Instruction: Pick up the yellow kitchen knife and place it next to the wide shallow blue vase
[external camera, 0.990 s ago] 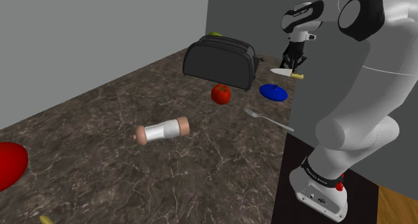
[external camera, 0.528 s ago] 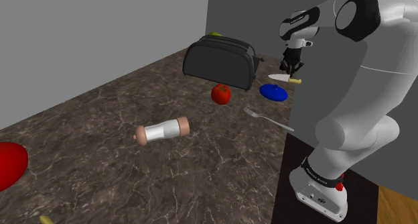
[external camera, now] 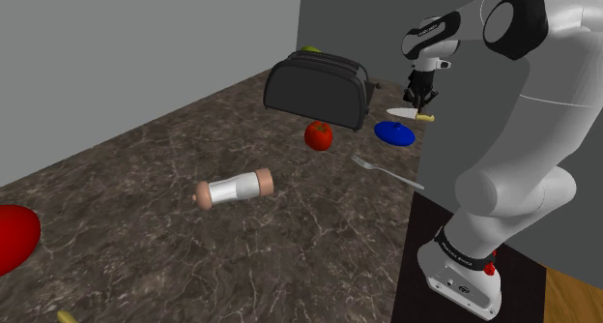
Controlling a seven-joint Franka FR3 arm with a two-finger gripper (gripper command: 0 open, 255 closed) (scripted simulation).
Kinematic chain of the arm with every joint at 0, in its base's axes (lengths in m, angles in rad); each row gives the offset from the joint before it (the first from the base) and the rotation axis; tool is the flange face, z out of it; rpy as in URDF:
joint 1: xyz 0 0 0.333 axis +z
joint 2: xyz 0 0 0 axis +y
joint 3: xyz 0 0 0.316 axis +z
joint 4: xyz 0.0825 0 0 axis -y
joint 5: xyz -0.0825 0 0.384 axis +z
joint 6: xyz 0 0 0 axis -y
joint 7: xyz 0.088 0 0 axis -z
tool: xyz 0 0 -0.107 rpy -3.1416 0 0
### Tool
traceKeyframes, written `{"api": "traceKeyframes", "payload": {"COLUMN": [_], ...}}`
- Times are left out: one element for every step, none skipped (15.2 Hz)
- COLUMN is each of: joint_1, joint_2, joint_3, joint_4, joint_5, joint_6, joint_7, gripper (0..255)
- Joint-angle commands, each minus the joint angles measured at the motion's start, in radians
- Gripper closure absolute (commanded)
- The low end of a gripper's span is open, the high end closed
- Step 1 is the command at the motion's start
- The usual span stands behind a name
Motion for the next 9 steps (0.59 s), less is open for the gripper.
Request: {"api": "traceKeyframes", "payload": {"joint_1": [0.000,0.000,0.000,0.000,0.000,0.000,0.002,0.005,0.007], "joint_2": [0.000,0.000,0.000,0.000,0.000,0.000,-0.004,-0.006,-0.007], "joint_3": [0.000,0.000,0.000,0.000,0.000,0.000,0.001,0.003,0.004], "joint_4": [0.000,0.000,0.000,0.000,0.000,0.000,0.029,0.059,0.091], "joint_5": [0.000,0.000,0.000,0.000,0.000,0.000,0.001,0.002,0.003], "joint_6": [0.000,0.000,0.000,0.000,0.000,0.000,-0.033,-0.066,-0.099], "joint_7": [0.000,0.000,0.000,0.000,0.000,0.000,0.000,-0.001,-0.002], "gripper": [0,0,0,0,0,0,0,0,0]}}
